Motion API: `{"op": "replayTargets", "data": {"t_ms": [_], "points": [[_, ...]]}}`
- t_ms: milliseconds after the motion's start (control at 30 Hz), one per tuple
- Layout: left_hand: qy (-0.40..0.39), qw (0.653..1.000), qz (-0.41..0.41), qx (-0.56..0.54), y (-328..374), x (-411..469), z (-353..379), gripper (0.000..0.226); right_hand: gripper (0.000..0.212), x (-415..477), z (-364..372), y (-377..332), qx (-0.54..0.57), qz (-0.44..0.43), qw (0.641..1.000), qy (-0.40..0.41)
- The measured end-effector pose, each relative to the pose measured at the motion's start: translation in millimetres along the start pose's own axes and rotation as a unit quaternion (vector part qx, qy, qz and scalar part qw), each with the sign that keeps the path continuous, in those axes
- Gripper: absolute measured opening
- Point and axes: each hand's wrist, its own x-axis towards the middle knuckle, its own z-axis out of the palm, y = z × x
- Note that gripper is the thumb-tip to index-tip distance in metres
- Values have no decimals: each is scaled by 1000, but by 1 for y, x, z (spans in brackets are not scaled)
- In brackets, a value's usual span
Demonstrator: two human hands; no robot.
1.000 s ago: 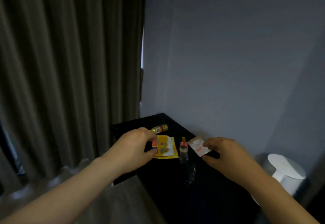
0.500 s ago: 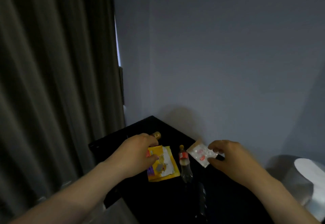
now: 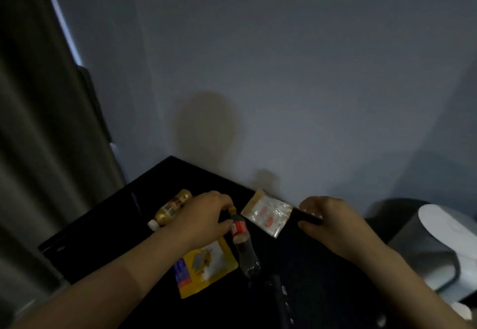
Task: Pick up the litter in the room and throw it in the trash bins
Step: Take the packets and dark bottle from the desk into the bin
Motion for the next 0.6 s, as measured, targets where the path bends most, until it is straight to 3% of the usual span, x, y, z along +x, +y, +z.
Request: {"op": "replayTargets", "data": {"t_ms": [433,600], "points": [[-178,974,136,-41,-78,171,106,26,44,65,78,8,15,243,970,10],[-219,960,172,-34,-88,209,156,55,44,58,124,9,50,325,944,-2]]}}
